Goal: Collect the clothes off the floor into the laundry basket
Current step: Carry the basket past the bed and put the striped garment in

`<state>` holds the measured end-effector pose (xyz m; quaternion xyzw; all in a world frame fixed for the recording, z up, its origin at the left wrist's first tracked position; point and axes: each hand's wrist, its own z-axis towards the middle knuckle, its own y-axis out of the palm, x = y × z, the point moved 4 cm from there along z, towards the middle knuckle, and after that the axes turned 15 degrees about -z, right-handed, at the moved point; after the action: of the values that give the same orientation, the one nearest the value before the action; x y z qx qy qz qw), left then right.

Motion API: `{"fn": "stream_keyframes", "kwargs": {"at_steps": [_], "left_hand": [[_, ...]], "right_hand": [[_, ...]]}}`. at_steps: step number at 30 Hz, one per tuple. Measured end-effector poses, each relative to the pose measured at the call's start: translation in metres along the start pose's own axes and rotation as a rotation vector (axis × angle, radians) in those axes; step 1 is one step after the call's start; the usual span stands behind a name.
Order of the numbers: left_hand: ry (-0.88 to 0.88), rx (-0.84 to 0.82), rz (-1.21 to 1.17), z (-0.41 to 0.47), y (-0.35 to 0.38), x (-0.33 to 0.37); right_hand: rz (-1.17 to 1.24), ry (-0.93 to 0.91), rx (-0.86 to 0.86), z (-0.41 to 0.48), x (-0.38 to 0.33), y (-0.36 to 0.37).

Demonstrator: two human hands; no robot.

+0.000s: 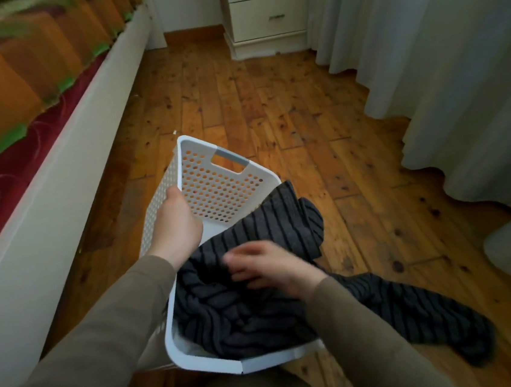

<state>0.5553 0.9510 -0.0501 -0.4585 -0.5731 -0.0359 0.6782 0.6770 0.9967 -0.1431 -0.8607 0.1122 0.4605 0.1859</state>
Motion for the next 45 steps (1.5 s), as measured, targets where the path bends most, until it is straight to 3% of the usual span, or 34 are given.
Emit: {"fn": "stream_keyframes", "kwargs": {"at_steps": [4, 6, 7, 9, 12, 14, 17, 19, 21, 25, 29, 32, 38, 41, 43, 45], "left_hand": [[-0.003, -0.024, -0.020, -0.001, 0.003, 0.002], [0.001, -0.021, -0.014, -0.002, 0.004, 0.004], [0.005, -0.021, -0.014, -0.003, 0.005, 0.005], [0.014, -0.025, -0.013, -0.003, 0.007, 0.006], [0.027, -0.044, -0.015, -0.002, 0.010, 0.007], [0.035, -0.049, -0.014, -0.002, 0.010, 0.007], [0.035, -0.036, 0.005, -0.002, 0.008, 0.006], [0.027, -0.027, 0.010, -0.001, 0.006, 0.005], [0.020, -0.029, 0.009, -0.001, 0.004, 0.004], [0.007, -0.029, -0.004, 0.000, 0.003, 0.004], [0.016, -0.022, 0.006, 0.000, 0.005, 0.005], [0.019, -0.027, 0.015, -0.001, 0.007, 0.006], [0.014, -0.046, 0.010, -0.002, 0.005, 0.005], [0.011, -0.044, 0.010, -0.002, 0.005, 0.004], [0.007, -0.040, 0.007, -0.002, 0.005, 0.003], [0.000, -0.036, 0.004, -0.001, 0.004, 0.002]], "right_hand": [[0.380, 0.159, 0.697, -0.035, 0.064, -0.082], [0.498, 0.327, 0.849, -0.042, 0.117, -0.096], [0.535, 0.407, 0.822, -0.040, 0.141, -0.094], [0.625, 0.539, 0.608, -0.029, 0.180, -0.077], [0.811, 0.576, 0.346, -0.013, 0.195, -0.057], [1.000, 0.564, 0.280, -0.005, 0.184, -0.053], [1.062, 0.513, 0.323, 0.004, 0.159, -0.060], [0.876, 0.571, 0.366, 0.001, 0.148, -0.062], [0.733, 0.518, 0.408, -0.004, 0.148, -0.059], [0.467, 0.606, 0.377, 0.016, 0.240, -0.063], [0.598, 0.704, 0.164, -0.024, 0.187, -0.038], [0.869, 0.540, 0.105, -0.015, 0.179, -0.032], [1.211, 0.358, 0.296, 0.002, 0.133, -0.060], [1.192, 0.260, 0.321, 0.014, 0.109, -0.081], [1.061, 0.198, 0.303, 0.019, 0.086, -0.091], [0.874, 0.214, 0.412, 0.024, 0.072, -0.099]]}}
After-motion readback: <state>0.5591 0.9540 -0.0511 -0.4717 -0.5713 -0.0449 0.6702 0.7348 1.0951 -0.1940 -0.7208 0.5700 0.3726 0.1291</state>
